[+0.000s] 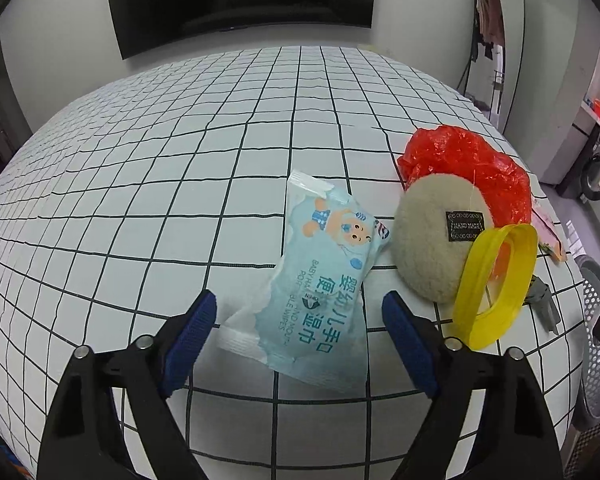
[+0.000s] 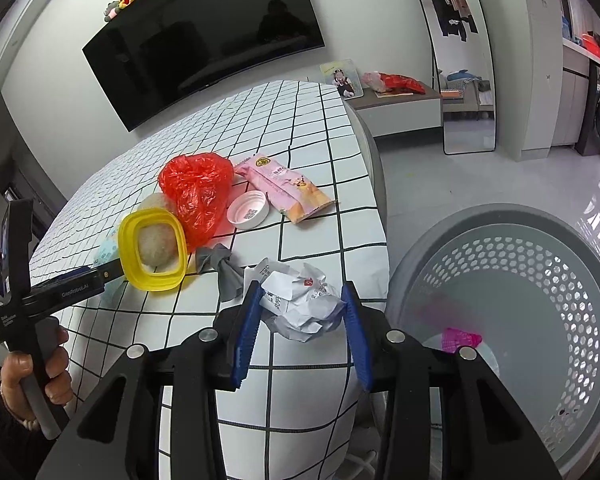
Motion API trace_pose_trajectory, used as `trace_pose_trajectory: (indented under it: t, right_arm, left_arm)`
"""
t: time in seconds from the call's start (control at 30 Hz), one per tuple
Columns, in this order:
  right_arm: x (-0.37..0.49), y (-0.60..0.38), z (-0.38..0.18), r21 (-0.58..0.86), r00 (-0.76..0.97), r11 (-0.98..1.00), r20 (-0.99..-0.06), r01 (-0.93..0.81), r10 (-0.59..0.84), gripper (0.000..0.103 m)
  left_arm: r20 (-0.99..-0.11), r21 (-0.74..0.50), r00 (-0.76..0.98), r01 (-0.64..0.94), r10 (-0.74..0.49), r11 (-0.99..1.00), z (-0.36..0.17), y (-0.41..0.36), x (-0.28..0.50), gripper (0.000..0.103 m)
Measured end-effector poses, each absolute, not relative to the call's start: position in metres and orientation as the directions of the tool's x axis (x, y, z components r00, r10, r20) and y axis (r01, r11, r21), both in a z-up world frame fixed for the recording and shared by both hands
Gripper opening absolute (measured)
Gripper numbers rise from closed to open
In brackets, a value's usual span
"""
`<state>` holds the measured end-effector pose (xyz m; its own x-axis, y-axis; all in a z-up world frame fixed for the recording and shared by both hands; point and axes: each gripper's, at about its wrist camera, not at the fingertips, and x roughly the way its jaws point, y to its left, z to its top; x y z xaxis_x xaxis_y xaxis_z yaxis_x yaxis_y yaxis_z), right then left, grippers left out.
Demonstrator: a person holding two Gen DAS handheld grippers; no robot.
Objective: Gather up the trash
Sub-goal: 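Grasp the blue wet-wipe pack with the left gripper while the right gripper holds the paper, then carry both items over the grey basket and open both grippers to drop them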
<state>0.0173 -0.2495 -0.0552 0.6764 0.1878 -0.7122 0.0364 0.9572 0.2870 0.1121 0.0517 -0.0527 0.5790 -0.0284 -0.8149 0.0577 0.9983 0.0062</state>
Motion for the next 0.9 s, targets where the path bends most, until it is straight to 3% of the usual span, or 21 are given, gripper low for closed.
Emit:
trace_pose_trajectory:
  t: [0.03,0.17,0.53,0.9]
  right_arm:
    - [0.018,-0.250,-0.056,0.287,0.676,0.957,-0.713,0.038,0.187,0.039]
    - [0.018,-0.250,-0.057,0.288,0.674,0.957,-0.715,0.042,0.186,0.039]
    - [0.010,-0.252,-0.051,0.279,0.682,0.959,-0.712,0.052,0.170,0.039]
    - [-0.030,-0.293,-0.037,0.248,0.704,0.955,-0.707,0.161,0.065,0.039]
  left_arm:
    - [-0.817,0.001,0.575,0.062,-0.035,0.998,-0.053,0.051,0.113,0.069]
    - [-0.806,-0.027,0.588,0.071,-0.063,0.997,-0.051,0.053,0.109,0.059]
    - [-0.730,0.003,0.683,0.027,-0.016,1.000,-0.016,0.058,0.070,0.058]
    - [-0.658,-0.067,0.714,0.262,-0.240,0.963,0.018,-0.022,0.033,0.058]
